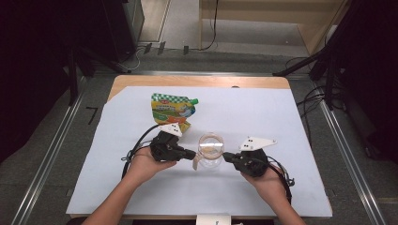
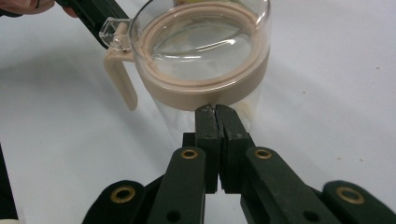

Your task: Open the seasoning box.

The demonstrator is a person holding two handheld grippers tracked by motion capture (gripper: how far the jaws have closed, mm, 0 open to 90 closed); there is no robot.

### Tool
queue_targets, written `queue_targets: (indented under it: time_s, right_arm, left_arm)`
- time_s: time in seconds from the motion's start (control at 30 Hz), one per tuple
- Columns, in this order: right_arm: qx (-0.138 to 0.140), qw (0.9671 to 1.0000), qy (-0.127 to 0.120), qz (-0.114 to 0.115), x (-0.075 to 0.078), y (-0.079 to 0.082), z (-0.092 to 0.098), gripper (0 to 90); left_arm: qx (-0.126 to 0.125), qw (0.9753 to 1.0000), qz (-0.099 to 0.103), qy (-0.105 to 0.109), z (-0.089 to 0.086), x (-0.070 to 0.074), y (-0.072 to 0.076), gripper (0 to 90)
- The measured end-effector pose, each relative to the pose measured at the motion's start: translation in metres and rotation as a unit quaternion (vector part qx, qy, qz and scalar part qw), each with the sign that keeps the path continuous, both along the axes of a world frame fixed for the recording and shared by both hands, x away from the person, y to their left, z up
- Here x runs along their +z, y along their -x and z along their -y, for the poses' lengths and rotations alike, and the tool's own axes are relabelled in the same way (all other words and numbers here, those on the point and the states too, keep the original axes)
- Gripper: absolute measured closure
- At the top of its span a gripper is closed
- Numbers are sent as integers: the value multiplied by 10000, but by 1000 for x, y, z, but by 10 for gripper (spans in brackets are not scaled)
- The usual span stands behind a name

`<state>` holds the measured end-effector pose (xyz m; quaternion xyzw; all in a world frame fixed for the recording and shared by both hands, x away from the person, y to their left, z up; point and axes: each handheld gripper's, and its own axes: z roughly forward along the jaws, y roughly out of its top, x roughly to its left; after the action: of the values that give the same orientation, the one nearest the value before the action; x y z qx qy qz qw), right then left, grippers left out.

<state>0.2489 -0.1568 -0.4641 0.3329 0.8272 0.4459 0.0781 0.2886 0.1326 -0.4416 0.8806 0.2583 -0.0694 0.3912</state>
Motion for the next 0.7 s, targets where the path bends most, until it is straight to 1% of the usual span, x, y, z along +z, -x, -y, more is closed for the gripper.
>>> queue_targets:
  time_s: [0.03, 0.1, 0.13, 0.17, 0.23, 0.27, 0.47, 0.5, 0.53, 0.57, 0.6, 0.7]
  right_arm:
    - [-12, 10000, -7, -9, 0, 0, 0, 900]
    - [-22, 10000, -8, 9, 0, -1, 1, 900]
    - [-49, 10000, -4, 8, 0, -1, 1, 900]
    - [-59, 10000, -9, 10, 0, -1, 1, 900]
    - [-118, 9999, -19, 27, -1, -3, 1, 900]
    - [-118, 9999, -19, 27, -1, -3, 1, 900]
    - [-243, 9997, -41, -5, -2, -6, 2, 900]
    - [-328, 9994, -76, -44, -3, -8, 1, 900]
    - [-328, 9994, -76, -44, -3, -8, 1, 900]
    - [-369, 9993, -61, -26, -4, -9, 1, 900]
    - [-420, 9991, -54, -6, -4, -10, 1, 900]
    - [-474, 9988, -112, -49, -6, -14, 2, 900]
  left_arm:
    - [-18, 10000, -3, 29, 1, 0, 1, 900]
    - [-51, 10000, 25, -11, 3, 0, 2, 900]
    - [-38, 10000, 29, 18, 4, 0, 3, 900]
    - [-64, 10000, 40, -23, 5, 0, 3, 900]
    - [-72, 10000, 29, 17, 7, 0, 4, 900]
    - [-74, 10000, 37, -7, 7, 0, 4, 900]
    - [-107, 9999, -29, 108, 12, -1, 6, 900]
    - [-104, 9999, -9, 91, 13, 0, 6, 900]
    - [-123, 9998, -51, 148, 14, 0, 6, 900]
    - [-149, 9998, -55, 154, 16, -1, 7, 900]
    - [-184, 9997, -51, 140, 17, -1, 8, 900]
    - [-292, 9995, -36, 112, 24, -1, 13, 900]
